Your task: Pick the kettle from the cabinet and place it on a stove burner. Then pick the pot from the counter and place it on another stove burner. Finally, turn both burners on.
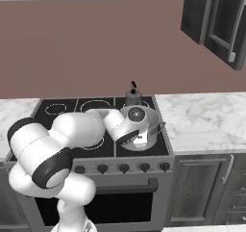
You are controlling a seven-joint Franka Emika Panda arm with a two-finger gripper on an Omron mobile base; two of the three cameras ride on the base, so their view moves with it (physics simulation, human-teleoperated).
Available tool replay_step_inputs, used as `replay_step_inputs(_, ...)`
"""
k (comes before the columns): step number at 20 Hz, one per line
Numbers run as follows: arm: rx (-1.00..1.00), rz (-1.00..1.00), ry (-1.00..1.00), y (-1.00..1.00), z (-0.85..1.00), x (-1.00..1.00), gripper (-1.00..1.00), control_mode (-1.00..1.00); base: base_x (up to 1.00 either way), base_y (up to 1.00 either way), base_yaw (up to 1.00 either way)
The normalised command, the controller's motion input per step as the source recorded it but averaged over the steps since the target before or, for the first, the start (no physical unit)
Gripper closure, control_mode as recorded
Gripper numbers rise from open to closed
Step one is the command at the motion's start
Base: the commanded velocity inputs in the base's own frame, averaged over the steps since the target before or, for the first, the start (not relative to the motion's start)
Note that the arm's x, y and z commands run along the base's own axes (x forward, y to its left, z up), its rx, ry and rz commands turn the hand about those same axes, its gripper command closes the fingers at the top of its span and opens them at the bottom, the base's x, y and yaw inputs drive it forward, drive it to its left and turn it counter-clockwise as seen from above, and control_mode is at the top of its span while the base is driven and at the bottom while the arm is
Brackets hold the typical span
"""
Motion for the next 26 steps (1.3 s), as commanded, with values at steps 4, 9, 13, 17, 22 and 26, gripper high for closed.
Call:
replay_step_inputs(4, 0.00, 0.00, -0.03, 0.00, 0.09, 0.00, -1.00, -1.00, 0.00, 0.00, 0.00)
replay_step_inputs(9, 0.00, 0.00, 0.00, 0.00, 0.15, 0.00, -1.00, -1.00, 0.00, 0.00, 0.00)
replay_step_inputs(13, 0.00, 0.00, 0.00, 0.00, 0.23, -0.12, -1.00, -1.00, 0.00, 0.00, 0.00)
replay_step_inputs(17, -0.01, -0.01, -0.04, 0.00, 0.26, -0.29, -1.00, -1.00, 0.00, 0.00, 0.00)
replay_step_inputs(22, 0.00, -0.01, -0.10, 0.00, 0.23, -0.43, -1.00, -1.00, 0.00, 0.00, 0.00)
replay_step_inputs(26, 0.00, -0.03, -0.12, 0.00, 0.12, -0.49, -1.00, -1.00, 0.00, 0.00, 0.00)
